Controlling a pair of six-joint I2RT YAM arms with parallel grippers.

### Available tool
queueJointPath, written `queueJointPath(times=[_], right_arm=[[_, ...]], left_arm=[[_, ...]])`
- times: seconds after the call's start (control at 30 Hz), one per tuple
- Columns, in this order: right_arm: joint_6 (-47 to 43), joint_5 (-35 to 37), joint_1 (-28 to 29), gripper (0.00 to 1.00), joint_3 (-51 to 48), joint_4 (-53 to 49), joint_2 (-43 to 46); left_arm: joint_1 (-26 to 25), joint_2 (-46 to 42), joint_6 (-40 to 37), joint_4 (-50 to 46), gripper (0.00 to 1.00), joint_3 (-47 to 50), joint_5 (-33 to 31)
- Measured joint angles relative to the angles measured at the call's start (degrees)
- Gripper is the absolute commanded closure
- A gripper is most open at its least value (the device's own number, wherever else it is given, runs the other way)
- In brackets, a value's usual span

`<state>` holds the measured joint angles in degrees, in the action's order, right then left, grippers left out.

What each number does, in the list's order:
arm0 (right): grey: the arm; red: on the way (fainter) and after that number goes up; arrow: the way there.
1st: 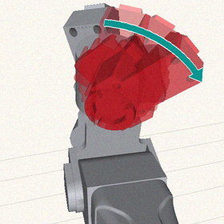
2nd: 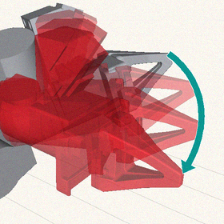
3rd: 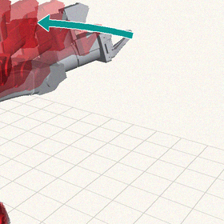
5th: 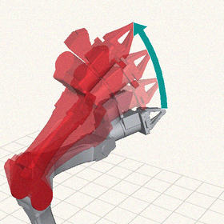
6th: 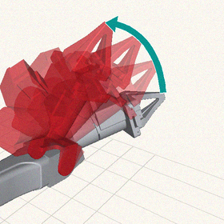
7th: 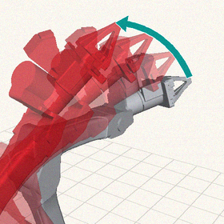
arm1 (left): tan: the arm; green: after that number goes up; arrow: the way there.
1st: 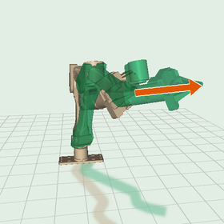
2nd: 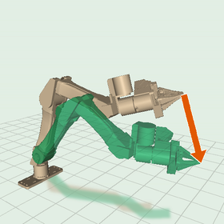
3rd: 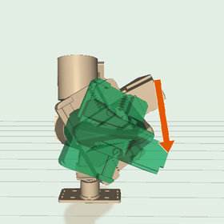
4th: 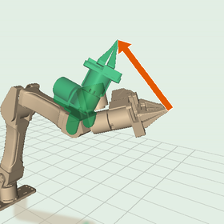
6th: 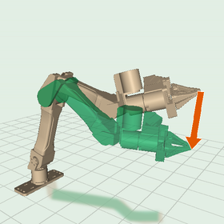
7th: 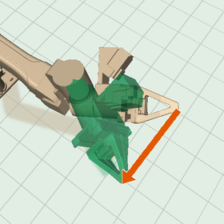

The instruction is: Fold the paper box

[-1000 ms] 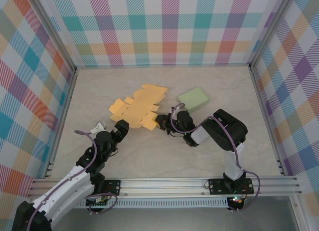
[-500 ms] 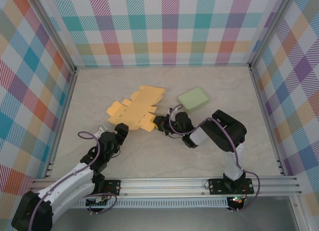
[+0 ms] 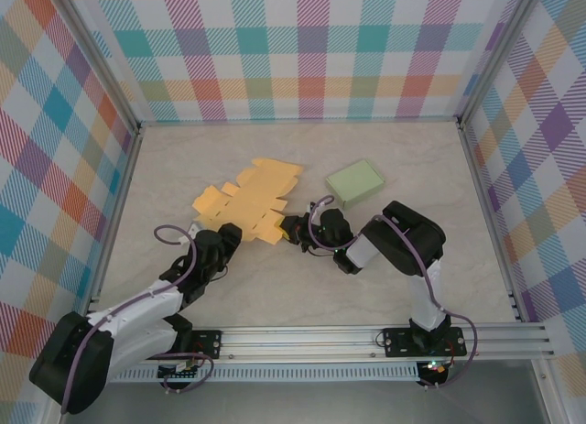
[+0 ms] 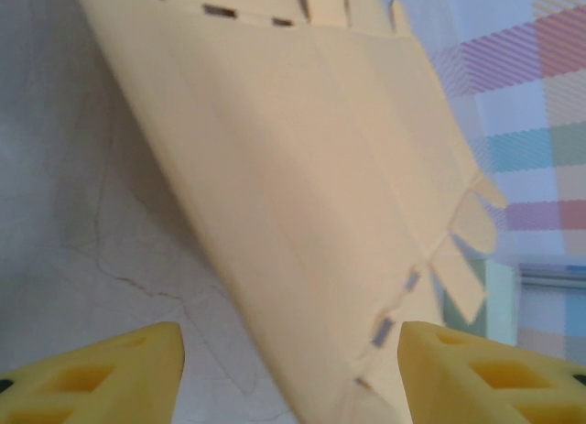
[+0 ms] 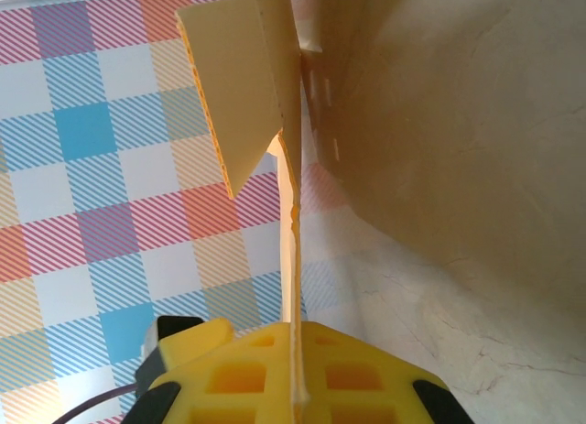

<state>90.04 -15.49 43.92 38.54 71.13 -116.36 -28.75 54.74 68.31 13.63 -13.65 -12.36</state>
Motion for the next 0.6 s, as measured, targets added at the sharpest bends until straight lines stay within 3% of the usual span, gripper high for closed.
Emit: queueJointPath(times=[0.3, 0.37, 0.5, 0.57, 0.6], right_arm=[[0.6, 0.0, 1.1, 1.0, 0.0, 0.5, -0.1], [0.7, 0.0, 1.2, 1.0, 0.0, 0.5, -0.1], [0.9, 0.0, 1.4, 1.0, 0.0, 0.8, -0.1], [0.9, 0.0, 1.4, 0.98, 0.0, 0.9, -0.1], [0.9, 0.1, 1.4, 0.91, -0.1, 0.9, -0.1]], left_arm=[[1.6, 3.5, 0.4, 0.3, 0.4, -0.7, 0.9], [1.6, 4.3, 0.7, 0.5, 0.48, -0.7, 1.0], [2.0, 5.7, 0.9, 0.4, 0.77, -1.0, 1.2], [2.1, 5.8, 0.5, 0.0, 0.84, -1.6, 0.9], [2.2, 5.7, 0.0, -0.4, 0.86, -2.1, 0.8]])
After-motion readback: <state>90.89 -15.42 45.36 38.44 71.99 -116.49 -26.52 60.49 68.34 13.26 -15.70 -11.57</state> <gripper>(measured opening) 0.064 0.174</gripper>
